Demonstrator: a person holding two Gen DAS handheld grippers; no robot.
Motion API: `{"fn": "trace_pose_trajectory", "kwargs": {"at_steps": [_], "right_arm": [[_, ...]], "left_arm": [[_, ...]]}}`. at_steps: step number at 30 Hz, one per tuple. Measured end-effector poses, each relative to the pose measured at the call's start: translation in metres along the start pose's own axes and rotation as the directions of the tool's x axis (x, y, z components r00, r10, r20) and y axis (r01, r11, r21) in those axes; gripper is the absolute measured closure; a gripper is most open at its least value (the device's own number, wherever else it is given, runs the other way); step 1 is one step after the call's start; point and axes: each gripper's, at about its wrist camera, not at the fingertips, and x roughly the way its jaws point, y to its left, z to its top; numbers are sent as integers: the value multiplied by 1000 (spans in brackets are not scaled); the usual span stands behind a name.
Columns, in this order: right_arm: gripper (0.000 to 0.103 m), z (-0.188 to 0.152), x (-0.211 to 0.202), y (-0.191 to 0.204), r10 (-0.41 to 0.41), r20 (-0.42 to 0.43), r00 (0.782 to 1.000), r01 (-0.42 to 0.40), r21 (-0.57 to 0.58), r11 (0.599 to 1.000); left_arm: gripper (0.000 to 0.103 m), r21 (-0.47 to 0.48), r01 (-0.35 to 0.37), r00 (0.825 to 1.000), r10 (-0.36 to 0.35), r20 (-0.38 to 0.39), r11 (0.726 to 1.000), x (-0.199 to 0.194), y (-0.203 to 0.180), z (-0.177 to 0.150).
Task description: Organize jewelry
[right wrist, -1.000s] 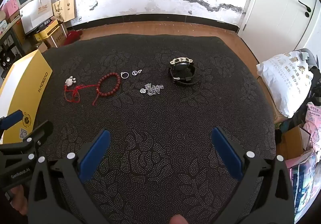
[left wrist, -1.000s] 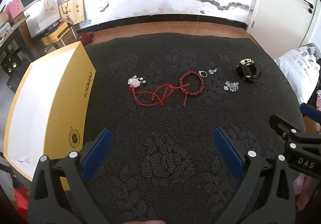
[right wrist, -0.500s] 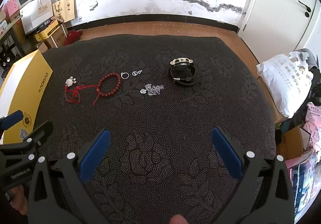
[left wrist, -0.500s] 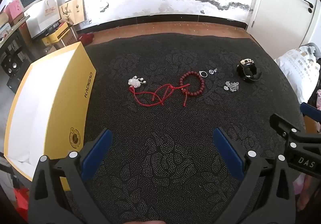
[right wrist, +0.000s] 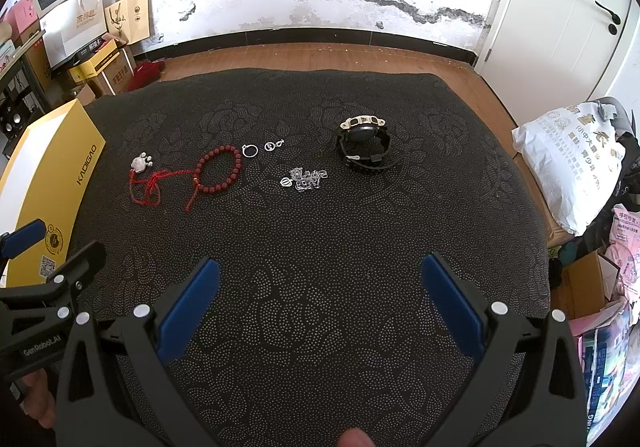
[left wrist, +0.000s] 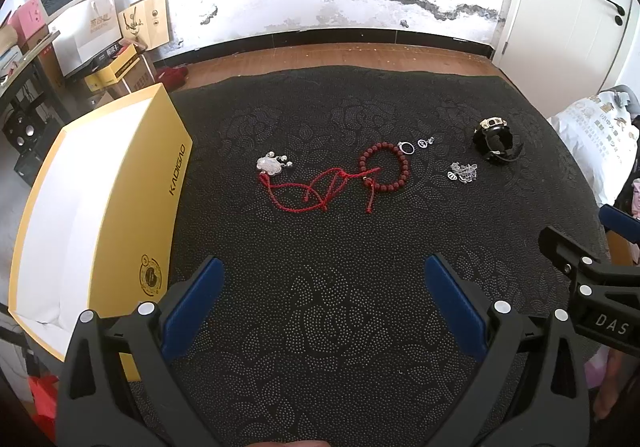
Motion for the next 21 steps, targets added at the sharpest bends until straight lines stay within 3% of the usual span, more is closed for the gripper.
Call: {"fn": "trace_pose_trajectory", "kwargs": {"at_steps": [21], "right_arm": [[5, 0, 0, 0, 0, 0, 1000, 0, -1, 1000]], "left_arm": [[5, 1, 3, 1000, -3, -1, 1000, 0, 2, 0]]}}
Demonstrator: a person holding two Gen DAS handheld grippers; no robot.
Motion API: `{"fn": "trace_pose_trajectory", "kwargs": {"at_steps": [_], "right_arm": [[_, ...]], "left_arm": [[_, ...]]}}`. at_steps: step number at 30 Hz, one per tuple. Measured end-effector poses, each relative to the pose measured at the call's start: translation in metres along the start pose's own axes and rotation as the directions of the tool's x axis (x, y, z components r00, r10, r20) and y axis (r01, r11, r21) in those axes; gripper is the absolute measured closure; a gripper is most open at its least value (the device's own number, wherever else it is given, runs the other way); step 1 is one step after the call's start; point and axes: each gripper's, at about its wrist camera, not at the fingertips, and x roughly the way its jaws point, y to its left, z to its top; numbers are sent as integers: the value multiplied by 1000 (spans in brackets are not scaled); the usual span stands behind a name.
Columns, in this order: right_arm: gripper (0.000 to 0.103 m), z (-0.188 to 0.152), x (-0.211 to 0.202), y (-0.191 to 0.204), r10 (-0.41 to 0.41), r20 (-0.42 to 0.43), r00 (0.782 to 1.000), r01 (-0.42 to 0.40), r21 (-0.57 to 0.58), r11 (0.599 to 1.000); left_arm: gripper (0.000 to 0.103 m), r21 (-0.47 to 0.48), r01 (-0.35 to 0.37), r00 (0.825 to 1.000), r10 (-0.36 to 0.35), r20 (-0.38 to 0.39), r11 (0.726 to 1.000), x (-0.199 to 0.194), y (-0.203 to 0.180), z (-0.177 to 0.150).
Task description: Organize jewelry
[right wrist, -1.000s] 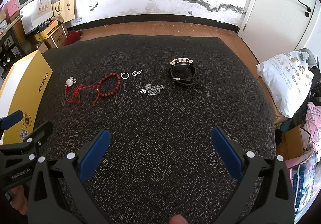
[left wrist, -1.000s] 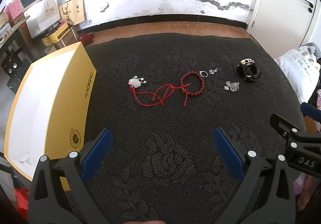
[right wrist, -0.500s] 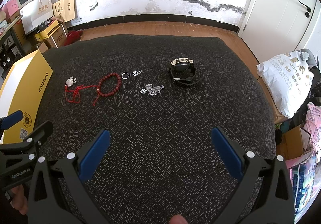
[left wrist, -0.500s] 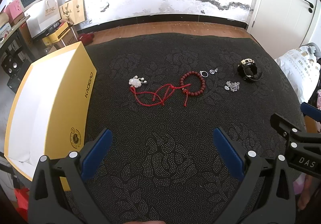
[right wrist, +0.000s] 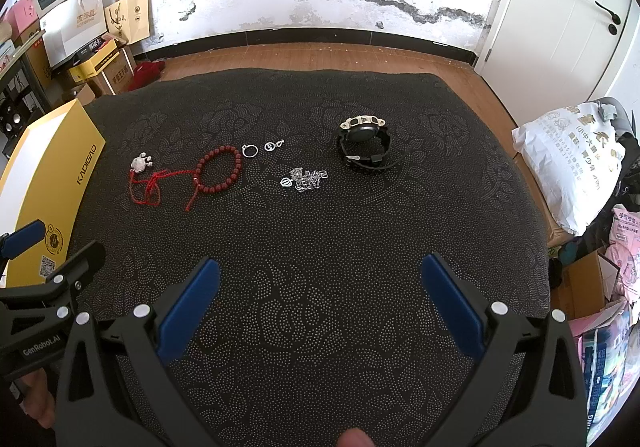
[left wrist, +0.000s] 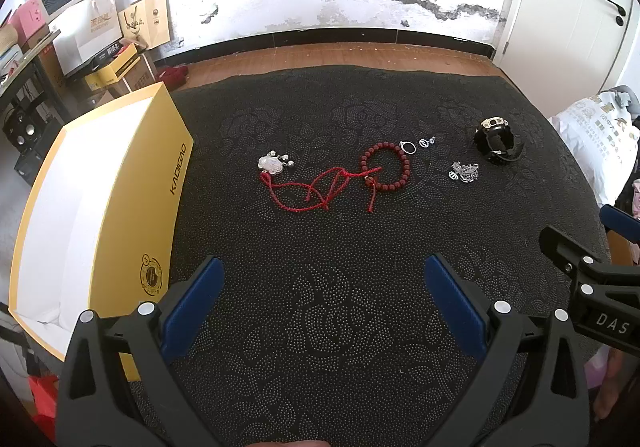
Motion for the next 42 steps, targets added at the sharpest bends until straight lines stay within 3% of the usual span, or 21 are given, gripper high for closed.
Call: {"fn": "trace_pose_trajectory", "kwargs": {"at_steps": [42], "right_arm": [[5, 2, 0, 1, 6, -4, 1000, -6, 5, 1000]], "left_arm": [[5, -2, -2, 1000, 2, -4, 1000, 1, 3, -1]]}}
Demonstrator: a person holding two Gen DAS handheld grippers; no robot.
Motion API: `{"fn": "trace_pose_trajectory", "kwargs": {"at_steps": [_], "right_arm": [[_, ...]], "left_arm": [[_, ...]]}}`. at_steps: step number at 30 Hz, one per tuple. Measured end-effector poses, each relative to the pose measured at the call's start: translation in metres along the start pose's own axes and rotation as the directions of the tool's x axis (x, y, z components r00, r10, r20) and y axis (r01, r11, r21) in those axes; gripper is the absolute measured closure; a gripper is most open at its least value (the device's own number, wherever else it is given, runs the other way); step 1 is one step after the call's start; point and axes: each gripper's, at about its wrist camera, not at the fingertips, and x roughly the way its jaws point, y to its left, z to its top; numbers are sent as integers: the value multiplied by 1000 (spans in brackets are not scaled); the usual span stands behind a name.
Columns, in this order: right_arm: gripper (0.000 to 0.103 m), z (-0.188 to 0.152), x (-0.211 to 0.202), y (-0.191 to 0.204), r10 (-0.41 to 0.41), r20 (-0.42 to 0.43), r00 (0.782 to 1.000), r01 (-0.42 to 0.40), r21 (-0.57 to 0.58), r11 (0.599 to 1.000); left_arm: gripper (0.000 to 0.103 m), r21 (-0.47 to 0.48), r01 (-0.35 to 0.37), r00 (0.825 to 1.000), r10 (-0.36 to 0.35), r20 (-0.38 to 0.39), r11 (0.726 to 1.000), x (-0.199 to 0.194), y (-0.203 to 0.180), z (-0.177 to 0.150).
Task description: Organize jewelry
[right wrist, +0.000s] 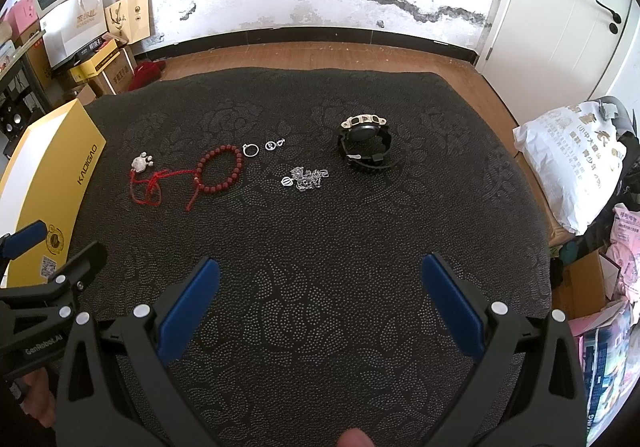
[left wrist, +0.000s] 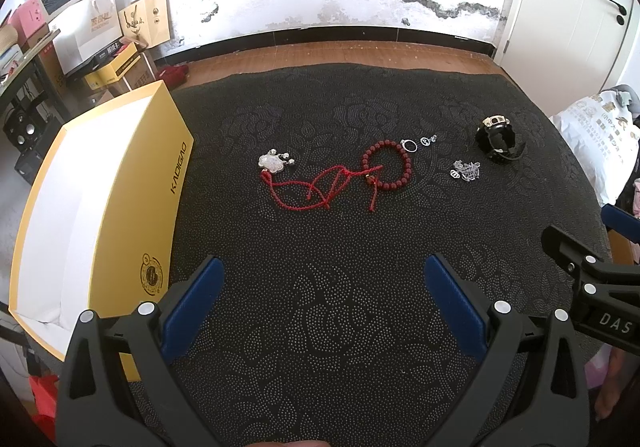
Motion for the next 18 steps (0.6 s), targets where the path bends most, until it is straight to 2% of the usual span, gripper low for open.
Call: {"fn": "trace_pose_trajectory", "kwargs": {"at_steps": [18], "right_arm": [[5, 0, 0, 0, -1, 0, 1000, 1, 3, 1000]], "left_arm": [[5, -4, 0, 1000, 0, -4, 1000, 2, -1, 1]]}}
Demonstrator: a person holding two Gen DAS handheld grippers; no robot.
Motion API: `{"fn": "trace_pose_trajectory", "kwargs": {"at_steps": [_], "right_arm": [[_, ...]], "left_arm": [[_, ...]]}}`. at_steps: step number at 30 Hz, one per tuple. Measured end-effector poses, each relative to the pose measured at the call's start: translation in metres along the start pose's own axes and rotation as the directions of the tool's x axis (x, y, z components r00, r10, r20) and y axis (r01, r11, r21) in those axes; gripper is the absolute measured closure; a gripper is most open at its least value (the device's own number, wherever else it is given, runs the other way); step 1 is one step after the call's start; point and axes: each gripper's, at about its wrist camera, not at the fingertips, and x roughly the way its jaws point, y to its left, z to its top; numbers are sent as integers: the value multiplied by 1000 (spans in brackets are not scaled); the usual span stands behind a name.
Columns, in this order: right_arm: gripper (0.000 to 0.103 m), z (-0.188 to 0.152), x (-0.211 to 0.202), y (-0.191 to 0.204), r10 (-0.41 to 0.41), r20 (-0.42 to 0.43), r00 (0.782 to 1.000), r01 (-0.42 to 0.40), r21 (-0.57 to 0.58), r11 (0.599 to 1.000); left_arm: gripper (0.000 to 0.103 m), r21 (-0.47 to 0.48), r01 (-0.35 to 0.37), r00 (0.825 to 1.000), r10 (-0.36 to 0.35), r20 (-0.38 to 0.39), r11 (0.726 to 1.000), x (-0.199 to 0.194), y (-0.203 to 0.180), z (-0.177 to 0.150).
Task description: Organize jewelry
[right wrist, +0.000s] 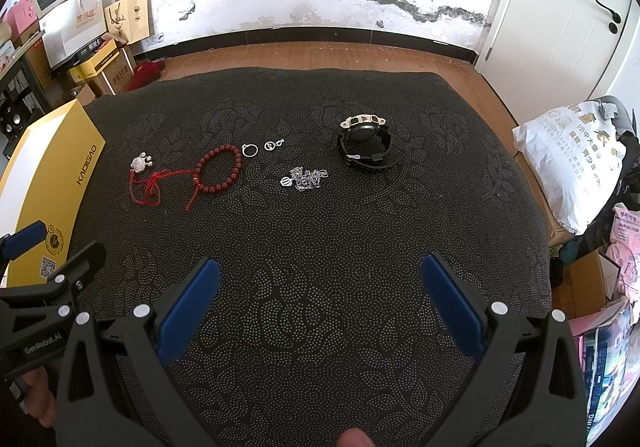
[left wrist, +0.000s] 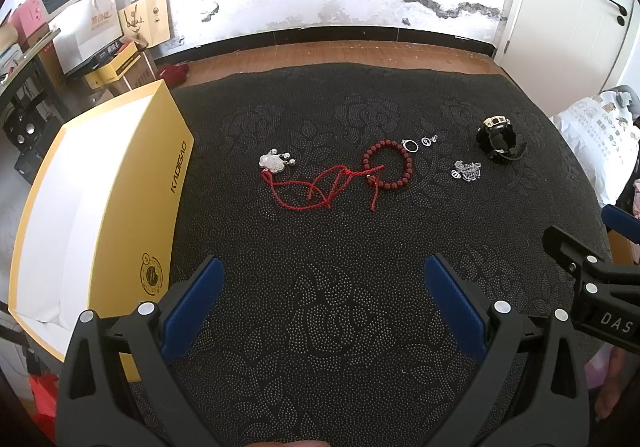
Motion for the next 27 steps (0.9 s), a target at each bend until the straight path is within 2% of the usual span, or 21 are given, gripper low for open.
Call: {"fn": "trace_pose_trajectory", "kwargs": {"at_steps": [16, 23, 27], "right_arm": [[5, 6, 0, -10, 0, 10, 1000, 0, 27, 1000], [5, 10, 3, -18, 8, 4, 1000, -8, 42, 999], [5, 10, 7, -19, 16, -8, 1000, -15, 40, 999]], "left_arm": [[5, -33, 14, 1000, -15, -10, 999, 13, 26, 9], [5, -112, 16, 1000, -18, -19, 994, 42, 46, 41], [5, -106, -12, 1000, 9, -23, 994, 64, 44, 57]]}}
